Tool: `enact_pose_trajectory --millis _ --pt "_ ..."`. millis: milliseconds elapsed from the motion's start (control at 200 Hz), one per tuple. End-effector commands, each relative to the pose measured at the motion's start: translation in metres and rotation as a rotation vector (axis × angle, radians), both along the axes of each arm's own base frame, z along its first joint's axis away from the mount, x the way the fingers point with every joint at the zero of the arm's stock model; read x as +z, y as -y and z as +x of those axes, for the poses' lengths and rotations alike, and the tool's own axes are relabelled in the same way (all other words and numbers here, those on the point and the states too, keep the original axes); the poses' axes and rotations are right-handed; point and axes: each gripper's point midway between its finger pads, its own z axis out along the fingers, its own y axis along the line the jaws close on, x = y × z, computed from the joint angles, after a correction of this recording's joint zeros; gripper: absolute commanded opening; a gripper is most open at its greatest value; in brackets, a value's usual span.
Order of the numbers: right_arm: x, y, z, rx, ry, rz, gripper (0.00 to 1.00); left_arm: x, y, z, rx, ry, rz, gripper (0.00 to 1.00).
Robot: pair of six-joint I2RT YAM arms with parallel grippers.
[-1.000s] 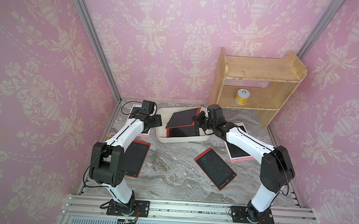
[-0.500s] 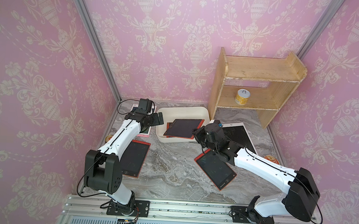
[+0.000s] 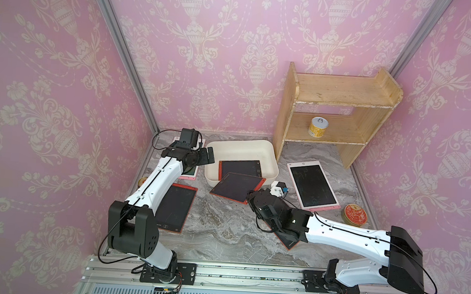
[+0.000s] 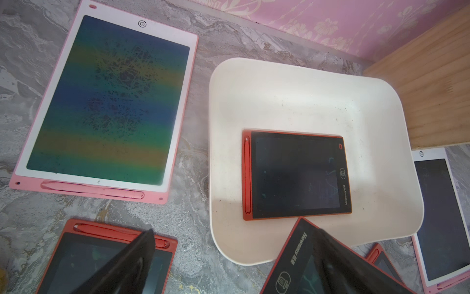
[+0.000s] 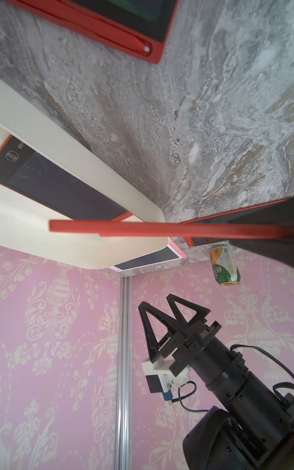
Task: Take out the writing tablet from the storage box
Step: Place the writing tablet at the center of the board.
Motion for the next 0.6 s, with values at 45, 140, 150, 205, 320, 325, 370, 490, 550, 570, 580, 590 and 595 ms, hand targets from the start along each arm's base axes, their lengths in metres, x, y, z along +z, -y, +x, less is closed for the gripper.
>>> enact_pose_trajectory --millis 45,140,150,205,320,325,370,490,550,570,580,590,595 --pt "-0.002 0.004 -0.010 -0.098 0.017 0.028 0.00 0.013 0.001 -0.006 -0.029 0.016 -0.015 0.99" --pt "-0.003 -0.001 -0.019 -0.097 0.021 0.022 0.00 0.013 0.002 -0.007 -0.035 0.013 -0.016 0.99" --pt "-0.003 -0.002 -0.020 -0.097 0.020 0.023 0.00 0.012 0.002 -0.007 -0.036 0.013 -0.015 0.99" --pt "-0.003 -0.006 -0.025 -0.091 0.022 0.027 0.00 0.013 0.002 -0.007 -0.038 0.014 -0.015 0.99" --pt "-0.006 -0.012 -0.036 -0.089 0.023 0.018 0.00 0.012 0.003 -0.008 -0.044 0.012 -0.017 0.99" --pt "-0.006 -0.012 -0.036 -0.089 0.023 0.017 0.00 0.012 0.003 -0.008 -0.043 0.012 -0.018 0.99" --pt "-0.009 -0.014 -0.039 -0.091 0.018 0.021 0.00 0.011 0.004 -0.008 -0.047 0.010 -0.022 0.99" --pt "-0.018 -0.019 -0.046 -0.097 0.010 0.021 0.00 0.009 0.005 -0.009 -0.050 0.005 -0.030 0.99" --pt "-0.021 -0.021 -0.049 -0.102 0.007 0.017 0.00 0.008 0.006 -0.010 -0.054 0.003 -0.029 0.99" --pt "-0.023 -0.021 -0.050 -0.105 0.001 0.018 0.00 0.008 0.006 -0.011 -0.056 0.003 -0.031 0.99" --pt "-0.023 -0.021 -0.051 -0.105 -0.001 0.022 0.00 0.008 0.006 -0.011 -0.056 0.002 -0.030 0.99" --pt "-0.024 -0.022 -0.051 -0.106 -0.001 0.026 0.00 0.008 0.006 -0.011 -0.057 0.001 -0.030 0.99" --pt "-0.024 -0.022 -0.052 -0.105 -0.001 0.028 0.00 0.009 0.006 -0.011 -0.058 0.002 -0.031 0.99"
